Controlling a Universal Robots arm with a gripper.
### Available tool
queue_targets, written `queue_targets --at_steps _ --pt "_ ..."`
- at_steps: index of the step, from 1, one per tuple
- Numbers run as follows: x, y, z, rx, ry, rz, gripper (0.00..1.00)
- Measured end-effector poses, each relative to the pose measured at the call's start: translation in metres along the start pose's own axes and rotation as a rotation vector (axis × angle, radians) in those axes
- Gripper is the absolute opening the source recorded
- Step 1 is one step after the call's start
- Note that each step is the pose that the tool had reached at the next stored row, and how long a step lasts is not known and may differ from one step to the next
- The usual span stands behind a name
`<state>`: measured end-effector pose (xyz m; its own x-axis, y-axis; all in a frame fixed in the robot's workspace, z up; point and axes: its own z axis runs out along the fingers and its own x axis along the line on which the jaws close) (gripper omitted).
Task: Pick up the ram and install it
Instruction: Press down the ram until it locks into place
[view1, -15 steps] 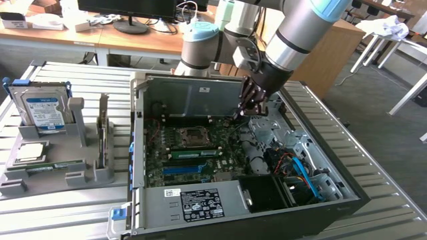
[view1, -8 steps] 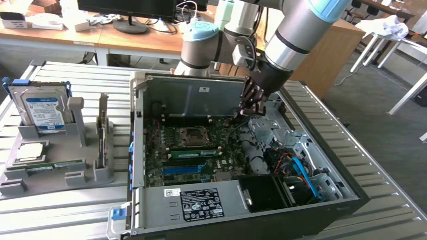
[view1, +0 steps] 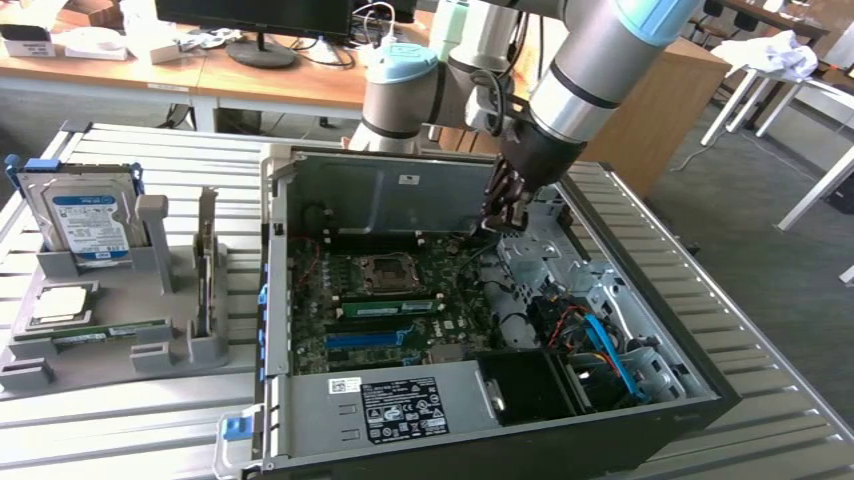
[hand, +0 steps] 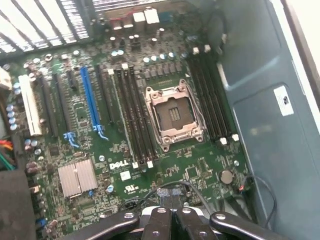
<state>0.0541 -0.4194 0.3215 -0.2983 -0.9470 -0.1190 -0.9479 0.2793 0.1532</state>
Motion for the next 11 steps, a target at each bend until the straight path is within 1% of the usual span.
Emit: queue_targets --at_steps 7,11 --pt "0.0000 -0.0001 0.0001 0.0141 -0.0099 0.102 0.10" --pt "0.0001 -0.0001 0.0003 0.0208 -0.0146 0.150 0.10"
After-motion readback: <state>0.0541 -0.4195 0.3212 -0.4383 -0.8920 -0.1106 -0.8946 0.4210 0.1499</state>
